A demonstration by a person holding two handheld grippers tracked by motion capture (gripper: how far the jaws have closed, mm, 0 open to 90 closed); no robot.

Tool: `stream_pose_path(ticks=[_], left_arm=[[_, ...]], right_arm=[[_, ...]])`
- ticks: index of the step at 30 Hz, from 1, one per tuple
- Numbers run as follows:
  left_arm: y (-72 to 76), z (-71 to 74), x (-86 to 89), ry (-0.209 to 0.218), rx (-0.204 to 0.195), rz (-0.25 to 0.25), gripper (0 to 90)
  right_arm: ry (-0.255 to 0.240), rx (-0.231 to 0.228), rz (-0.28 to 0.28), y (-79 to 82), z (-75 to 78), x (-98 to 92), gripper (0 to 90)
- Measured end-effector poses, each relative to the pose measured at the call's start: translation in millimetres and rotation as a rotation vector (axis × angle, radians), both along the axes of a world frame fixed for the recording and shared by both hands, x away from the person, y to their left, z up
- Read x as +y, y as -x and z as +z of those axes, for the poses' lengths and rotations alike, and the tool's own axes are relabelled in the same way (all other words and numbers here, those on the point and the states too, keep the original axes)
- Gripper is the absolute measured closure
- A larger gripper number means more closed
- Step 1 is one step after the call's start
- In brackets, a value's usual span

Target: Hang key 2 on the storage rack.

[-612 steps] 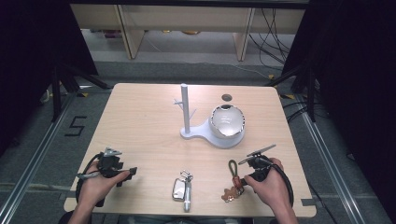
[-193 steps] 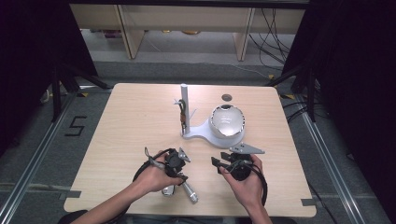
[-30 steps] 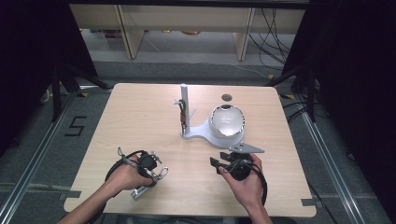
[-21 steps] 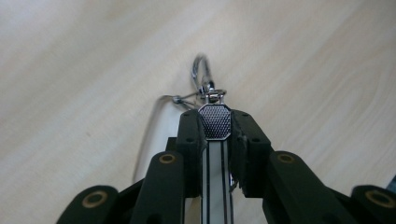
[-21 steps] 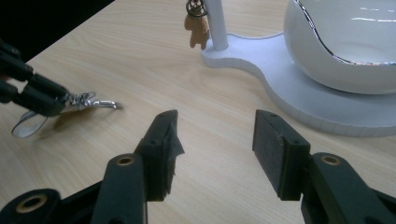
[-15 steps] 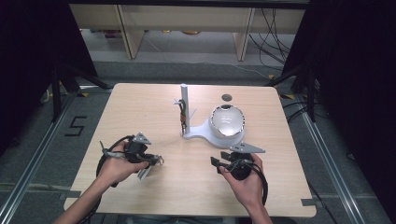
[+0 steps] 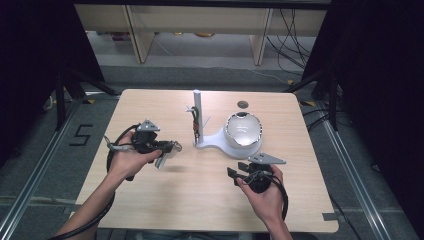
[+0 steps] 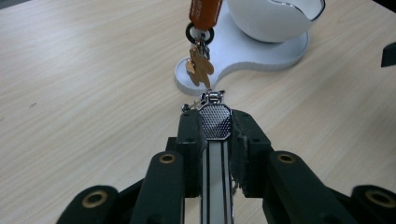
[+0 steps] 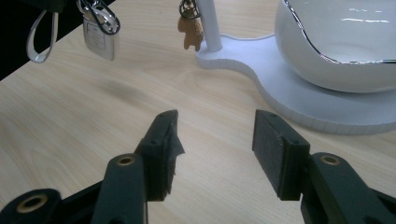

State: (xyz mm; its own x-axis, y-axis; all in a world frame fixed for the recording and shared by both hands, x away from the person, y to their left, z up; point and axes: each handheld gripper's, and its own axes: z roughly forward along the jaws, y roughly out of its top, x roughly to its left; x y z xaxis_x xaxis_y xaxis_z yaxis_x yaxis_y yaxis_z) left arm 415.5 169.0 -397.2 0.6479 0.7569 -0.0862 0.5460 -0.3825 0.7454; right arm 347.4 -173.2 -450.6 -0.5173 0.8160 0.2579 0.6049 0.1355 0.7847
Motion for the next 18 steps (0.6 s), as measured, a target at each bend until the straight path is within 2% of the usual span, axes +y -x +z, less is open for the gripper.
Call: stream_pose_path(ticks=[1,2,7,8,9,10,11,12,13,14,15,16,17,18], left_arm=[[-1.2,1.3,0.9,0.000,-0.007,0.004,74.5],[-2.6,2.3,1.6,0.018,-0.015,0.019,74.5],[-7.2,3.0,3.7,0.078,-0.044,0.057,74.5],[-8.2,3.3,4.4,0.086,-0.053,0.060,74.5],[-8.9,3.3,4.7,0.095,-0.063,0.065,74.5],[-9.7,3.7,5.4,0.094,-0.063,0.064,74.5],[-10.9,4.3,6.6,0.098,-0.069,0.064,74.5],[-11.2,4.6,6.7,0.098,-0.071,0.068,74.5],[-12.2,4.2,5.5,0.118,-0.075,0.082,74.5],[-12.6,5.6,7.6,0.097,-0.073,0.071,74.5],[-13.7,6.1,8.3,0.096,-0.076,0.071,74.5],[-14.0,6.1,8.2,0.104,-0.079,0.077,74.5],[-14.5,6.5,8.6,0.111,-0.088,0.083,74.5],[-15.2,6.1,6.9,0.139,-0.090,0.101,74.5]], right_arm=[[0.011,-0.019,0.007,-1.6,-0.8,-1.8,51.1],[0.018,-0.003,-0.008,0.2,0.5,-1.7,51.1],[0.002,-0.011,-0.007,-0.7,-2.7,-1.6,51.1],[0.027,-0.029,0.003,-1.8,-2.8,-3.9,51.1],[-0.001,-0.013,0.002,-1.6,-3.8,-2.9,51.1],[-0.005,-0.011,0.004,-1.6,-4.0,-3.4,51.1],[0.016,-0.007,-0.006,-0.8,-2.8,-4.8,51.2],[0.013,-0.029,0.002,-2.6,-4.7,-5.8,51.2],[0.012,-0.027,-0.002,-1.9,-4.1,-6.2,51.2],[0.012,-0.018,-0.001,-2.2,-3.9,-6.8,51.2],[0.001,0.001,-0.014,-0.6,-3.1,-5.8,51.2],[0.026,-0.023,-0.008,-2.0,-3.1,-8.0,51.2],[0.030,-0.025,-0.011,-1.9,-3.0,-8.5,51.3],[0.030,-0.023,-0.015,-2.0,-3.3,-8.9,51.3]])
